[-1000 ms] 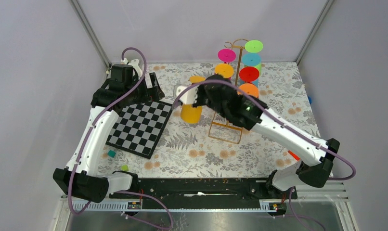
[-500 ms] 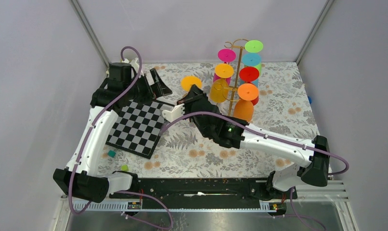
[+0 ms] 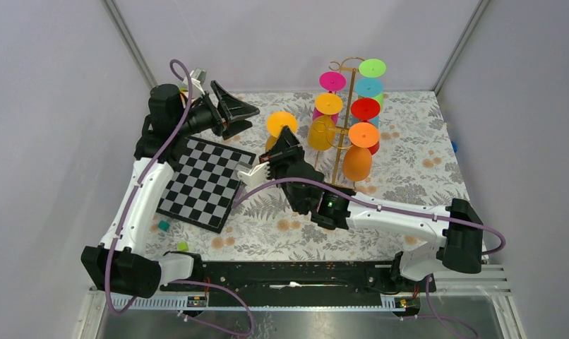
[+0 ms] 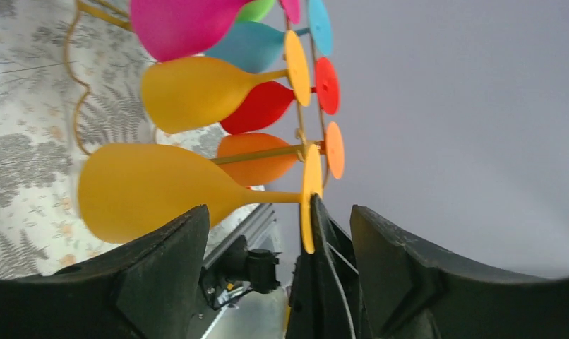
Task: Place the wine glass upside down on the wine glass rack
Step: Turn the wine glass upside down at the wine rack.
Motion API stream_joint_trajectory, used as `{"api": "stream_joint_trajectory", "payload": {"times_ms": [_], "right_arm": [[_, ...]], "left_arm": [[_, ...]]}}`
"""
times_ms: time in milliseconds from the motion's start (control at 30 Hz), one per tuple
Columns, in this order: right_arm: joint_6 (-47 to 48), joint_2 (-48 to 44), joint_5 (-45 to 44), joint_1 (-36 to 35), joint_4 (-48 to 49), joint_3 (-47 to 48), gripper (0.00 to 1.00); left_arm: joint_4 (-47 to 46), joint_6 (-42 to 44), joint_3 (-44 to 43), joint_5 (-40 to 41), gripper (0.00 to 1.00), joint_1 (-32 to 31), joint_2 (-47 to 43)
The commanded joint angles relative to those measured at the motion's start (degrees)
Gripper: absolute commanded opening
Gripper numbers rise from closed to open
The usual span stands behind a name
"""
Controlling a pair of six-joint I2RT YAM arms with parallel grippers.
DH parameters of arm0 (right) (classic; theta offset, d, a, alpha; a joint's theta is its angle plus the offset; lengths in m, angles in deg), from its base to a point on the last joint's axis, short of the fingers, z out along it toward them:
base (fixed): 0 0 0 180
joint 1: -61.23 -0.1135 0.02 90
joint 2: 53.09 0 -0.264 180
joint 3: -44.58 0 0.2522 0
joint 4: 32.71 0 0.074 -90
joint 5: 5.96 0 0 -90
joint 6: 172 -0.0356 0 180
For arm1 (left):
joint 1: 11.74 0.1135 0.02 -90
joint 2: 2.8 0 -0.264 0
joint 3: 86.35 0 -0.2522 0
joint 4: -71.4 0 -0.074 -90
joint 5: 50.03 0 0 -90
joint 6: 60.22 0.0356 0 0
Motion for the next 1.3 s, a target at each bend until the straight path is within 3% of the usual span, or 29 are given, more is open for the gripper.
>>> {"api": "stream_joint_trajectory", "payload": {"times_ms": [0,433,1067,1267], "right_arm": [[2.96,-2.20,-2.56,-0.57,5.39,0.85,0.00],[2.10,-2.74,-2.43,-0.51,3.02,1.02,0.00],[1.57,-2.94,-2.69,-0.49,-0.21,1.69,0.00],[1.22,-2.89,-2.71,-0.49,-1.25,1.77,0.01]], "left_arm": [[-10.92,-6.15,0.32,-6.95,0.73,-1.13,-0.52],[-9.41,-5.57,-2.10,-9.81,0.51,-5.41,4.63],[-7.09,-3.99,-7.66,-13.17,0.00,-8.48,10.09],[-6.06,-2.71,-7.70,-13.00,0.00,-8.36,10.08]]}}
